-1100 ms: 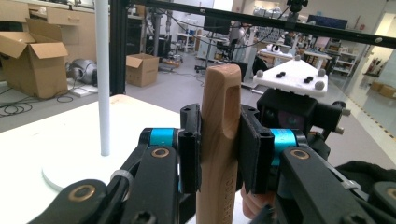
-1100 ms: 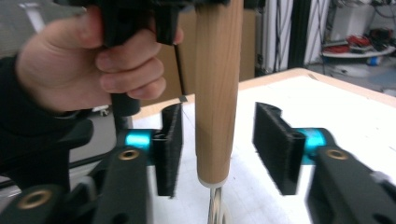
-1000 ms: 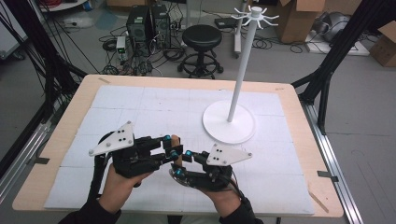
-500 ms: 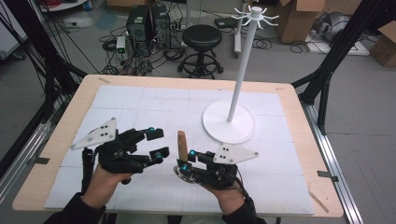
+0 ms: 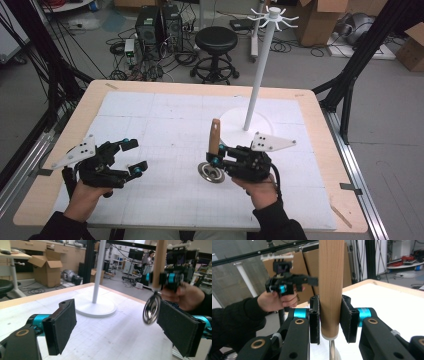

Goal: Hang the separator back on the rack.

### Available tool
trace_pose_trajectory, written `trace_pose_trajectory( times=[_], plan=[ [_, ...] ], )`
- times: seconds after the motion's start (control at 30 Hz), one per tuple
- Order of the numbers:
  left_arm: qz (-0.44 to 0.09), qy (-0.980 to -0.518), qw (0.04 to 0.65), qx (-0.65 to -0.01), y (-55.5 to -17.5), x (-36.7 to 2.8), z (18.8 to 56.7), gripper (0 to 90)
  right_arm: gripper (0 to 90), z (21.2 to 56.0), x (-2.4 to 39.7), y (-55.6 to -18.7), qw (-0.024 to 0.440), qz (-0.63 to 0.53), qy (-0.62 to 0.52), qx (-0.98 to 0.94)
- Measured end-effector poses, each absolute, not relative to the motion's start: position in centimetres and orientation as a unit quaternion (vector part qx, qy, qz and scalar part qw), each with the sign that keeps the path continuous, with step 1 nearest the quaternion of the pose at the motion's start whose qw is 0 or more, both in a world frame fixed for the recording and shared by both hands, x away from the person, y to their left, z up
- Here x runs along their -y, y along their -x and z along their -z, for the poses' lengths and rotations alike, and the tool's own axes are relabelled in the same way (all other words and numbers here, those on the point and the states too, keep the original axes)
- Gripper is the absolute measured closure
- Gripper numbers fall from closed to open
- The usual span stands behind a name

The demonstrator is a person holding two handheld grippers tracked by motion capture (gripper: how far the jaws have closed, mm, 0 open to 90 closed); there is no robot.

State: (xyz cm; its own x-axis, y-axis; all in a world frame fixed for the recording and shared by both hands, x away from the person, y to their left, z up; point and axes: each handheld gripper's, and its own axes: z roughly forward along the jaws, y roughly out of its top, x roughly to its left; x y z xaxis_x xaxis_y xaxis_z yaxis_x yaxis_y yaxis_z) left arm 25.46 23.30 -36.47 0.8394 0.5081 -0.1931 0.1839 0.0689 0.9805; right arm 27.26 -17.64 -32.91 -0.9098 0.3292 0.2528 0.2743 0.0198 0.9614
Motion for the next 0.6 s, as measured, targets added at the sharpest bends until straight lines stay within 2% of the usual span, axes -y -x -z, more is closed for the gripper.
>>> trace_pose_trajectory(
  times=[0.2,0.6],
  plan=[
    [-0.121,-0.683,0.670,-0.262,-25.7,-23.8,37.2,16.6,72.2,30.3,18.9,-29.9,0.035,-0.673,-0.217,-0.706],
    [-0.123,-0.675,0.672,-0.277,-26.1,-24.8,37.7,17.3,72.1,24.0,20.4,-34.8,0.063,-0.680,-0.231,-0.693]
  ],
)
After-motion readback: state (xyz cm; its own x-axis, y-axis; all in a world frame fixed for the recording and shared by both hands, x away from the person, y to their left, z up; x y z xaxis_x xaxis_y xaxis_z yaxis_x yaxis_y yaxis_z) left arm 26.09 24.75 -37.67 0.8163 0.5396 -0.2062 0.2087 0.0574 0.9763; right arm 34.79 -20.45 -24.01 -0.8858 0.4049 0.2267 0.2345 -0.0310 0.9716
